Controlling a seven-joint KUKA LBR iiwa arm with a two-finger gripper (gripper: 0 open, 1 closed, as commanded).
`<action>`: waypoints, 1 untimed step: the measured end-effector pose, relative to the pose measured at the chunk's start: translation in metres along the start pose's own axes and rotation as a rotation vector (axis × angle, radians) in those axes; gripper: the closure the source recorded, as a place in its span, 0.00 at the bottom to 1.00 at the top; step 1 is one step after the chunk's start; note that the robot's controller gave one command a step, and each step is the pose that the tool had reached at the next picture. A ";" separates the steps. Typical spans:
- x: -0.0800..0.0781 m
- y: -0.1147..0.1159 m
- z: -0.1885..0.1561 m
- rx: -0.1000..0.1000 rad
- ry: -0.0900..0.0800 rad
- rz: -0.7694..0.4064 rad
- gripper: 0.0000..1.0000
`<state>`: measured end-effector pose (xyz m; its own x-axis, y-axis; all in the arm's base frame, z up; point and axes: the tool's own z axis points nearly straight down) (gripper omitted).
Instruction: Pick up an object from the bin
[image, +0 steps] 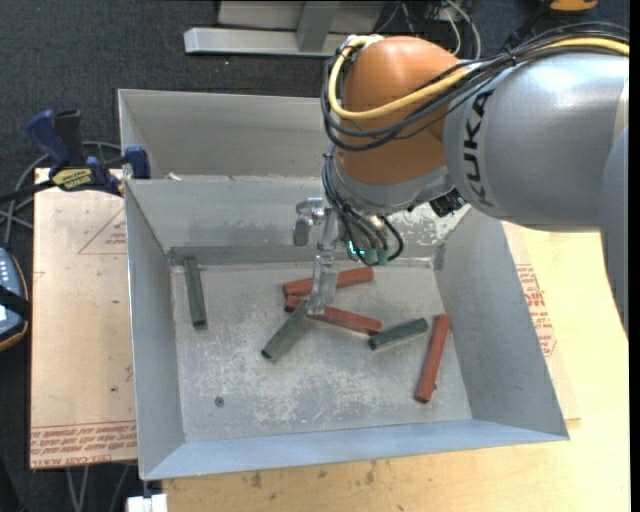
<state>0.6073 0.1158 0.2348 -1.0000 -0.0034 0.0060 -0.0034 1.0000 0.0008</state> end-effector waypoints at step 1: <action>0.029 -0.015 0.167 -0.003 -0.011 0.190 0.00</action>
Offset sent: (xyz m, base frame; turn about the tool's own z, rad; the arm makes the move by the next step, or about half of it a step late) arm -0.0309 -0.0157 -0.1648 0.1900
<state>0.5774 0.1004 0.0684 -0.9827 0.1853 -0.0048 0.1852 0.9827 0.0035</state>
